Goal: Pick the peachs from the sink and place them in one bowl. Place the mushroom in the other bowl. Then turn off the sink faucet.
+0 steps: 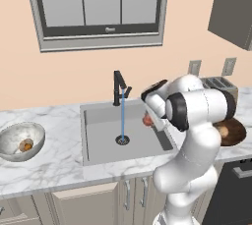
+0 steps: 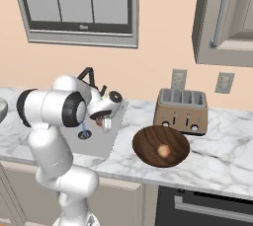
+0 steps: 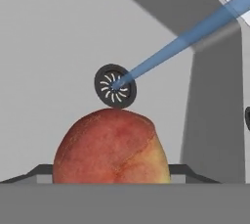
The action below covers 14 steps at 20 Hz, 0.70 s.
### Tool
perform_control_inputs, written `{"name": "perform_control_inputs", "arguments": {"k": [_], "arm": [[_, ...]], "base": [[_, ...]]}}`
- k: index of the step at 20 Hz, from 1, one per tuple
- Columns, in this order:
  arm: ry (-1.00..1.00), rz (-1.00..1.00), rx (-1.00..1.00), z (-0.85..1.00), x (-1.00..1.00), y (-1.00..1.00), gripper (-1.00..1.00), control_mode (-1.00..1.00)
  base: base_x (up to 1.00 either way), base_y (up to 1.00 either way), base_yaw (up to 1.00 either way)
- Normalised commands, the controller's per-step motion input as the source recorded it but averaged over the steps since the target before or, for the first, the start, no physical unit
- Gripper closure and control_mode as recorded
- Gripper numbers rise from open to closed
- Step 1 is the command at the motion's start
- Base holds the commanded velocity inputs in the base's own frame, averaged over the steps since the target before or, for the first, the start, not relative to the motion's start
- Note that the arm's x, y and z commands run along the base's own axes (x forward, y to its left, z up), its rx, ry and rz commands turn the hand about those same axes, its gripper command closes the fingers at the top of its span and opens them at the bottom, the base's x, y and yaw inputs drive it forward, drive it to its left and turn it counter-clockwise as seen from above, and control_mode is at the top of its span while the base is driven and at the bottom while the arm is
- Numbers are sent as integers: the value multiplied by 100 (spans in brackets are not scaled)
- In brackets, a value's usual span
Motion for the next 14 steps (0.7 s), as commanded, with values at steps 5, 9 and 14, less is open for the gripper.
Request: {"name": "perform_control_inputs", "arguments": {"k": [5, 9, 14], "arm": [[19, -15, 0, 100, -18, -62, 100, -100], [29, -12, 3, 100, -28, -76, 100, -100], [13, -6, 3, 82, -56, -82, 100, -100]], "base": [[0, 0, 0], [0, 0, 0], [0, 0, 0]]}}
